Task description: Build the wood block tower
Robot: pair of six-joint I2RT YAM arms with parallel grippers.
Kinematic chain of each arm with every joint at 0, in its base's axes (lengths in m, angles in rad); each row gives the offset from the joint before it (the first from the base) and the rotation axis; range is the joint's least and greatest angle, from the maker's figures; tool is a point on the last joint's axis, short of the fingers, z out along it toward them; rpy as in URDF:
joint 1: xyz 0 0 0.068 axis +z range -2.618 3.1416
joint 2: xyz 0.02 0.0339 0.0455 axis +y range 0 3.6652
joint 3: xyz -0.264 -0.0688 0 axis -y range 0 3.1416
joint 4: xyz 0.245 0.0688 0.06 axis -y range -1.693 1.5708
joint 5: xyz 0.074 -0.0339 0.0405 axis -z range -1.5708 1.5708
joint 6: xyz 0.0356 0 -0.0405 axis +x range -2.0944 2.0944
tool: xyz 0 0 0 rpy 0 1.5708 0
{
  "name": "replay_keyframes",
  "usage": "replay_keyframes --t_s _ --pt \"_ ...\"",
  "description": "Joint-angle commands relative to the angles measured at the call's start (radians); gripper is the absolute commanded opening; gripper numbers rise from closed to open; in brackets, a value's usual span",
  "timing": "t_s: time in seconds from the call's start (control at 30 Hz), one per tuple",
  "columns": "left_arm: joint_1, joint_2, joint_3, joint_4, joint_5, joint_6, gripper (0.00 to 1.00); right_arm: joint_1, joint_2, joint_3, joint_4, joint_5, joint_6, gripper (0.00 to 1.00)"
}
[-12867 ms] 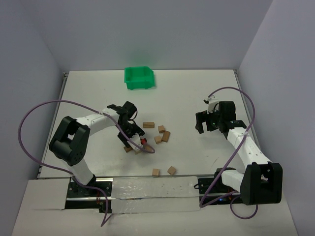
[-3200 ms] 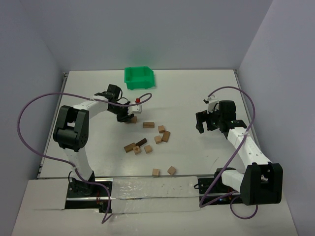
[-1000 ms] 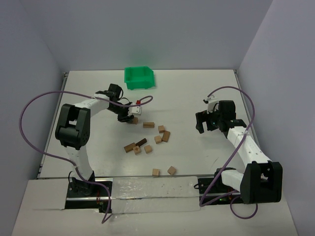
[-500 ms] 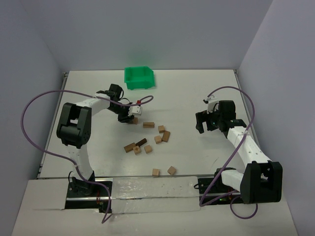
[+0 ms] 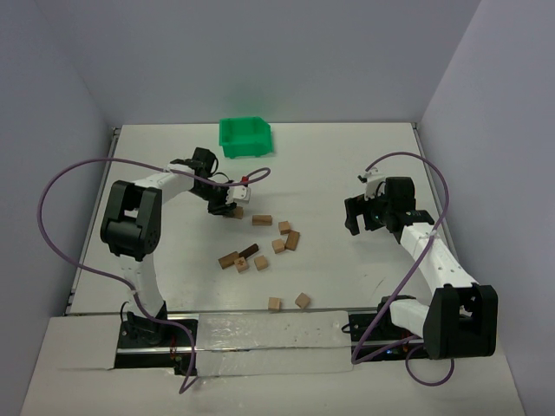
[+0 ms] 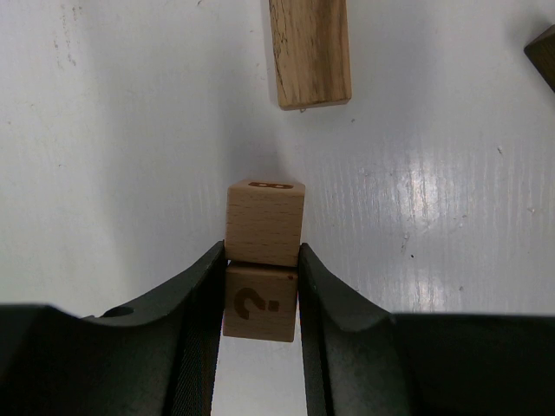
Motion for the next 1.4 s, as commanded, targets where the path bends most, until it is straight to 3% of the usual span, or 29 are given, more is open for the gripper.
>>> replay_keyframes --t_s 0.0,0.23,0.73,1.07,1.37 --pt "-0.001 -0.028 0.010 -0.012 0.064 0.020 0.12 -0.005 0.007 0.049 0.004 -0.012 -0.006 1.00" --pt "-0.001 -0.069 0.006 -0.024 0.069 0.003 0.00 -0.005 0.004 0.051 0.003 -0.014 -0.008 1.00" --pt "-0.007 -0.123 0.014 -0.029 0.070 -0.072 0.00 -0.005 -0.003 0.052 0.003 -0.020 -0.009 1.00" --pt "-0.081 -0.171 0.013 0.075 0.088 -0.362 0.00 -0.005 -0.012 0.054 0.007 -0.007 -0.005 1.00" --pt "-0.168 -0.198 -0.050 0.236 0.016 -0.547 0.00 -0.006 -0.012 0.055 0.007 -0.003 -0.003 1.00"
